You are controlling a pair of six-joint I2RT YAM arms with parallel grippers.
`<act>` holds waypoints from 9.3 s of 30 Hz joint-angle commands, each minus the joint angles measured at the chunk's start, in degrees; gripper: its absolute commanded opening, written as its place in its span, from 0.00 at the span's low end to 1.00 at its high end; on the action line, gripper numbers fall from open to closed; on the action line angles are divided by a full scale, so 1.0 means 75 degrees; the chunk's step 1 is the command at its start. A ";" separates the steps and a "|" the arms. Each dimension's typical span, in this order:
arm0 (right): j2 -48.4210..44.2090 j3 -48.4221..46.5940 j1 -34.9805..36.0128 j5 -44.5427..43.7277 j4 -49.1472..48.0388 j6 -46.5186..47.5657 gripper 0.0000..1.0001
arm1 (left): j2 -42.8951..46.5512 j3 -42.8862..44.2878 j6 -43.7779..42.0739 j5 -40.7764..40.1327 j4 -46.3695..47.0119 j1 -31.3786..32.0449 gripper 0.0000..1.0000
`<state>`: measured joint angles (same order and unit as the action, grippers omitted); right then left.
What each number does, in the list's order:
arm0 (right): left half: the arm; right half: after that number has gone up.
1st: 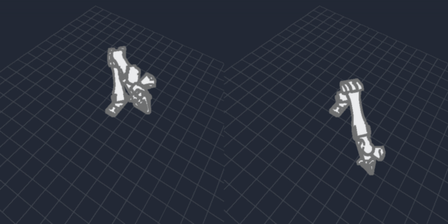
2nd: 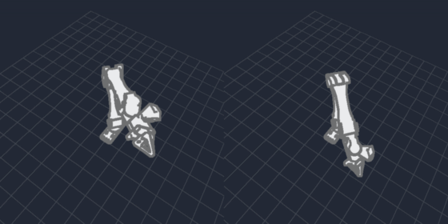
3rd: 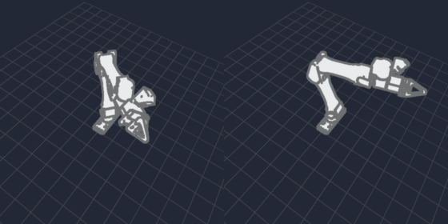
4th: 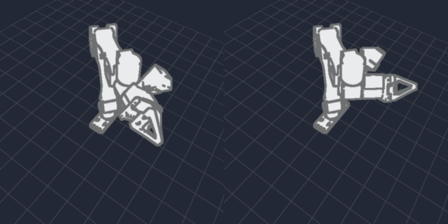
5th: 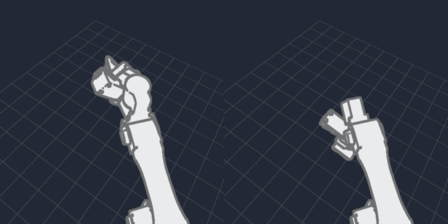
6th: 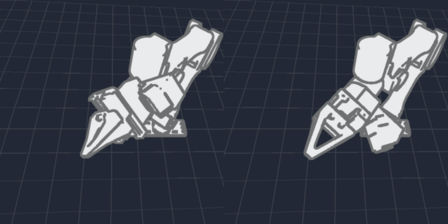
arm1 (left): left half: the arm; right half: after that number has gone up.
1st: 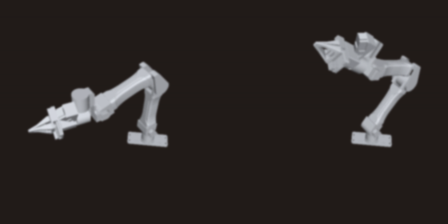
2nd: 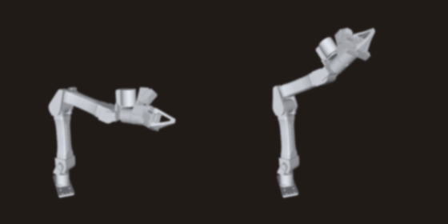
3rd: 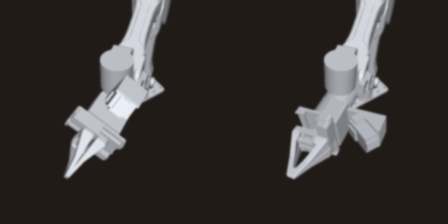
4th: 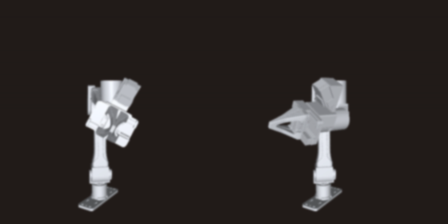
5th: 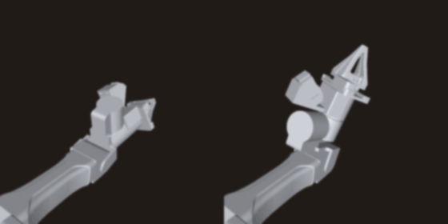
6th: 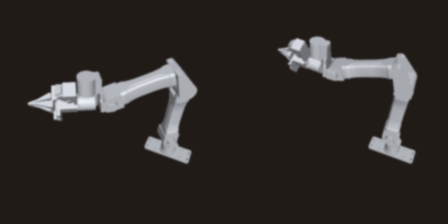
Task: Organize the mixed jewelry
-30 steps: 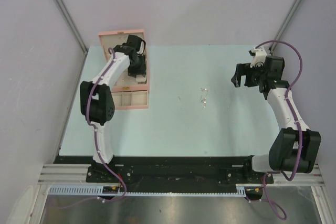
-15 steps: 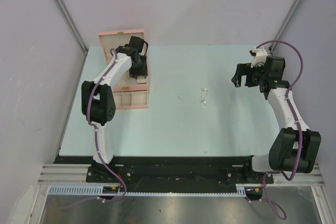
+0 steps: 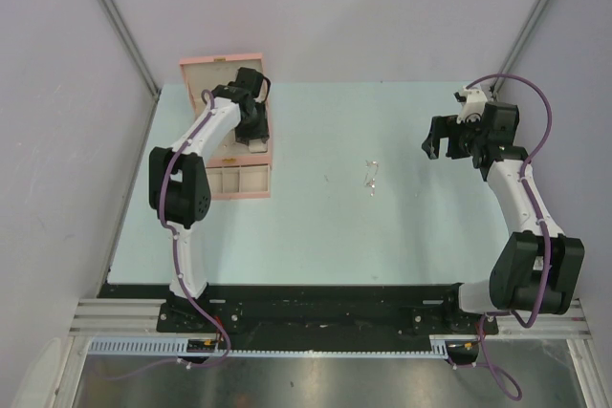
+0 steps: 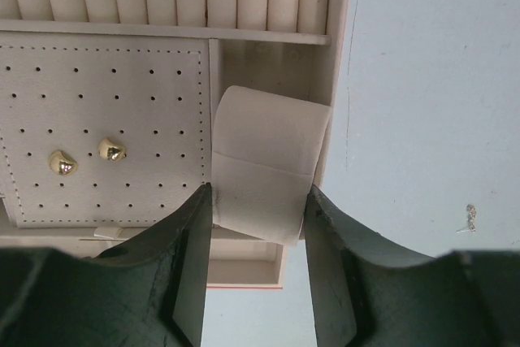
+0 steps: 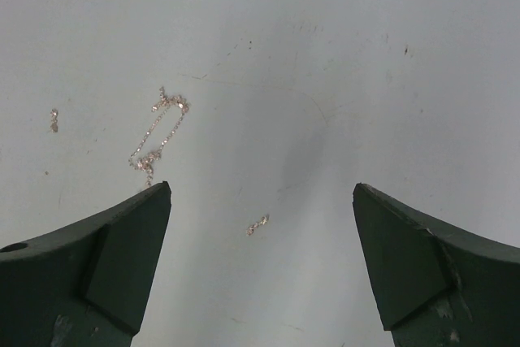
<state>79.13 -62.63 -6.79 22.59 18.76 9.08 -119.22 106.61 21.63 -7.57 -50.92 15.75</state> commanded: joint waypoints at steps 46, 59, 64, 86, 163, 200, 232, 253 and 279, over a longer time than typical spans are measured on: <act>-0.0063 -0.0110 -0.0079 0.0152 -0.0076 0.0102 1.00 | 0.0485 0.0388 -0.0505 0.0096 -0.0008 0.0057 0.68; -0.0039 -0.0110 -0.0115 0.0222 -0.0065 0.0102 1.00 | 0.0884 0.0282 -0.0622 -0.0161 0.0039 0.0021 0.68; -0.0063 -0.0110 -0.0138 0.0258 -0.0053 0.0102 1.00 | 0.0802 0.0247 -0.0634 -0.0396 0.0050 -0.0107 0.68; -0.0110 -0.0110 -0.0220 0.0351 -0.0041 0.0078 1.00 | 0.0521 -0.0269 -0.0669 -0.0033 0.0285 -0.0342 0.65; 0.0230 -0.0110 -0.0466 0.0504 0.0041 0.0160 1.00 | 0.1413 -0.2039 -1.1529 0.3916 0.1247 0.2764 0.60; 0.0605 -0.0110 -0.0654 0.0527 0.0064 0.0301 1.00 | -0.1354 0.0563 -1.7251 0.3635 -0.1039 0.2517 0.49; 0.0664 -0.0110 -0.0677 0.0586 0.0065 0.0324 1.00 | -0.1799 0.0739 -1.7567 0.3647 -0.0922 0.2928 0.38; 0.0699 -0.0099 -0.0712 0.0621 0.0065 0.0324 1.00 | -0.2209 0.0996 -1.8095 0.3061 -0.1789 0.3138 0.27; 0.0734 -0.0110 -0.0818 0.0679 0.0088 0.0324 1.00 | -0.2655 0.1477 -1.8095 0.2943 -0.2176 0.3256 0.13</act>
<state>84.23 -62.63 -12.56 26.70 19.59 10.81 -136.84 117.14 -109.54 12.08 -64.18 39.38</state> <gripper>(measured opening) 0.994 0.139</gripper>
